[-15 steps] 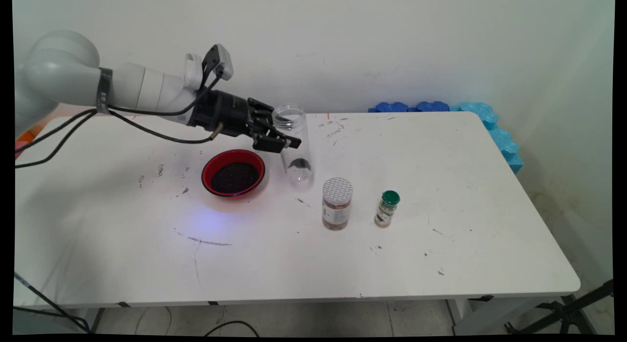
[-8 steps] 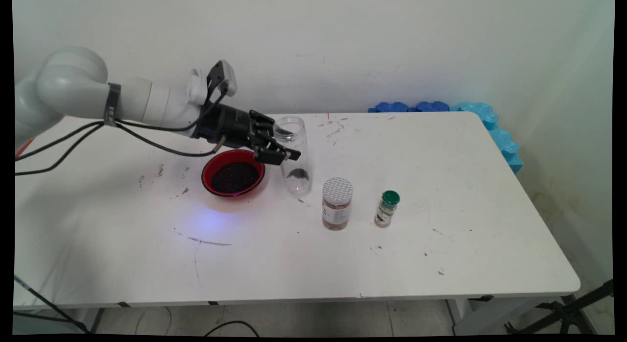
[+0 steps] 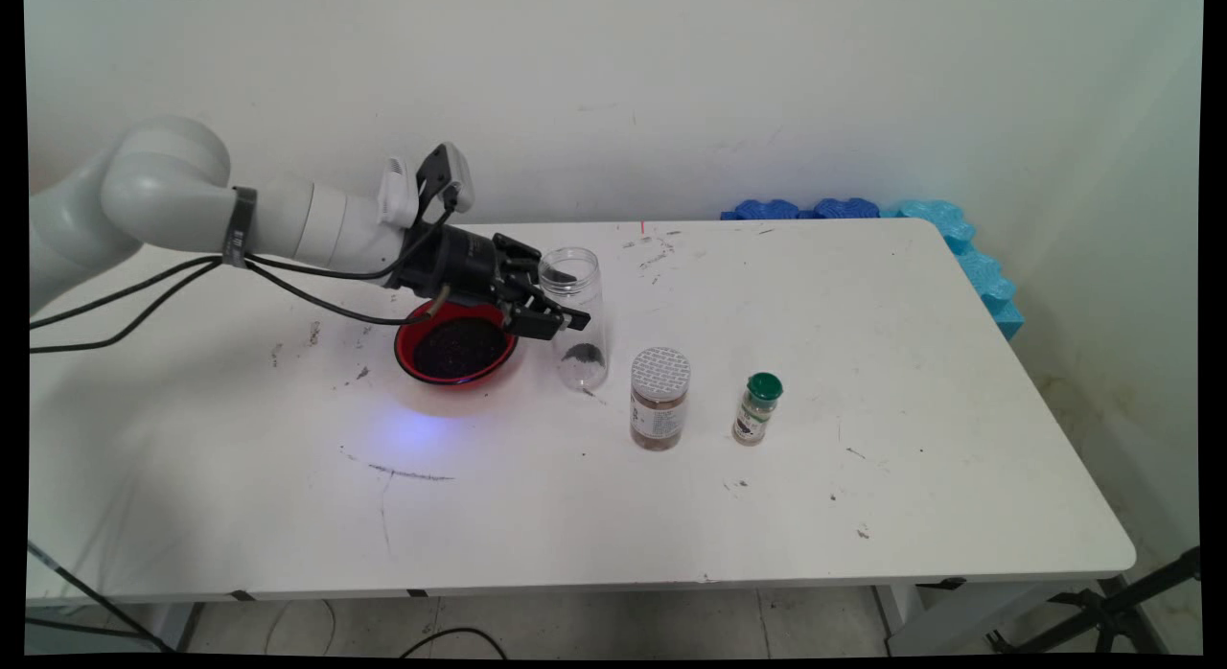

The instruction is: Place the picked object on the table

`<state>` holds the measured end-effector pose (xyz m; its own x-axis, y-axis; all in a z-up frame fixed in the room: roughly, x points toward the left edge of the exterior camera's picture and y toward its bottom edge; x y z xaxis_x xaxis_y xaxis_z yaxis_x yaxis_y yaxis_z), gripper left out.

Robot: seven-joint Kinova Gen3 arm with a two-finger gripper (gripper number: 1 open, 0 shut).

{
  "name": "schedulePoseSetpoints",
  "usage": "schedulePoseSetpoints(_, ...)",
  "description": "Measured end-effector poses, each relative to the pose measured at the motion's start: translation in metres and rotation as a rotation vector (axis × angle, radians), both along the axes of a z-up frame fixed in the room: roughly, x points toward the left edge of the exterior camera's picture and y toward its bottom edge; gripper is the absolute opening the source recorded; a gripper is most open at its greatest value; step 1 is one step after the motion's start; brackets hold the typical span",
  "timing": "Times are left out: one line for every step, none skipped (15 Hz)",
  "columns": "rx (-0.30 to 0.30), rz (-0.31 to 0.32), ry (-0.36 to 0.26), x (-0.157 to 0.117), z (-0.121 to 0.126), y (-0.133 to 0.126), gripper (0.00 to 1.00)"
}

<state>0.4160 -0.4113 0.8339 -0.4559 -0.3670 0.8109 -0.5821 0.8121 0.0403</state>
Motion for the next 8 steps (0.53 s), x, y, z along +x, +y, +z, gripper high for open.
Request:
schedulePoseSetpoints(0.001, 0.001, 0.000, -0.0002, -0.0016, -0.0007, 0.00)
schedulePoseSetpoints(0.001, 0.002, 0.000, -0.0004, -0.0026, -0.0012, 0.00)
schedulePoseSetpoints(0.001, 0.004, 0.000, -0.0003, -0.0039, -0.0019, 0.00)
schedulePoseSetpoints(0.002, 0.007, 0.000, -0.0003, -0.0054, -0.0027, 0.00)
schedulePoseSetpoints(0.003, 0.009, 0.001, -0.0002, -0.0066, -0.0034, 0.00)
schedulePoseSetpoints(0.005, 0.012, 0.002, 0.0001, -0.0075, -0.0040, 1.00)
schedulePoseSetpoints(0.007, 0.014, 0.004, 0.0003, -0.0084, -0.0046, 1.00)
schedulePoseSetpoints(0.008, 0.014, 0.005, 0.0002, -0.0091, -0.0049, 1.00)
